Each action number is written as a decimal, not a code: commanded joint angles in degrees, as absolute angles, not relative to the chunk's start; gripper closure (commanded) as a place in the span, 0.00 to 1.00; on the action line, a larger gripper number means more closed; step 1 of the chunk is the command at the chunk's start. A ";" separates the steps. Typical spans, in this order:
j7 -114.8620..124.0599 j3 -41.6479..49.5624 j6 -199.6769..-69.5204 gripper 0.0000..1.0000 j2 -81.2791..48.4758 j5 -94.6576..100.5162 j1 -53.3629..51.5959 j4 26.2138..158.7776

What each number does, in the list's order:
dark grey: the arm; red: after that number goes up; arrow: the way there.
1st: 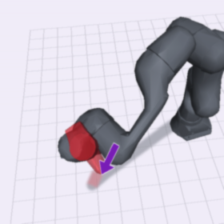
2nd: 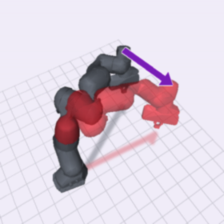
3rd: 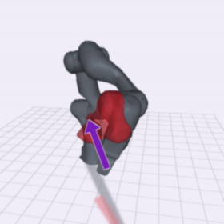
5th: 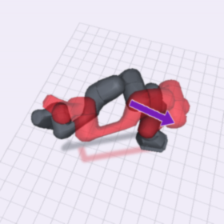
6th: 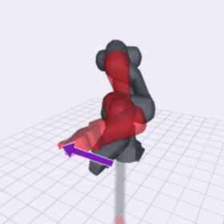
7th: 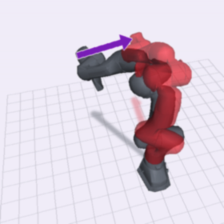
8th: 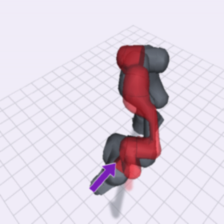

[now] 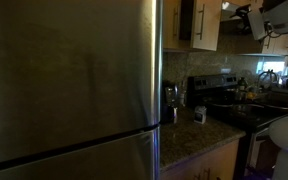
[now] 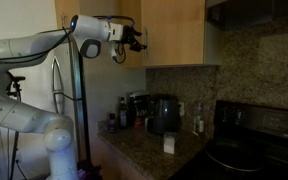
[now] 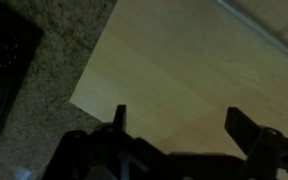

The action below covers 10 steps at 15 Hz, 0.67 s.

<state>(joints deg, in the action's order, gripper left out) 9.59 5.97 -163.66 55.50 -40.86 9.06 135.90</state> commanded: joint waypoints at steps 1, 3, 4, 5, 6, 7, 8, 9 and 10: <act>11.44 6.72 -168.27 0.00 55.28 -38.07 7.97 137.11; 11.70 6.64 -172.44 0.00 54.60 -37.32 8.13 138.44; 11.73 6.64 -172.84 0.00 54.44 -37.22 8.14 138.54; 11.74 6.64 -173.01 0.00 54.41 -37.19 8.15 138.54; 11.74 6.63 -173.06 0.00 54.43 -37.17 8.15 138.54; 12.29 6.35 -173.00 0.00 54.16 -36.31 8.79 139.52; 13.21 6.39 -172.09 0.00 54.26 -35.05 9.05 140.25; 13.82 6.73 -172.79 0.00 54.40 -34.24 8.20 138.98; 14.40 6.72 -172.76 0.00 54.36 -33.59 8.22 139.48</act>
<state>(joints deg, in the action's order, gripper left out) 12.48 6.09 -172.48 54.23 -36.04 8.98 139.32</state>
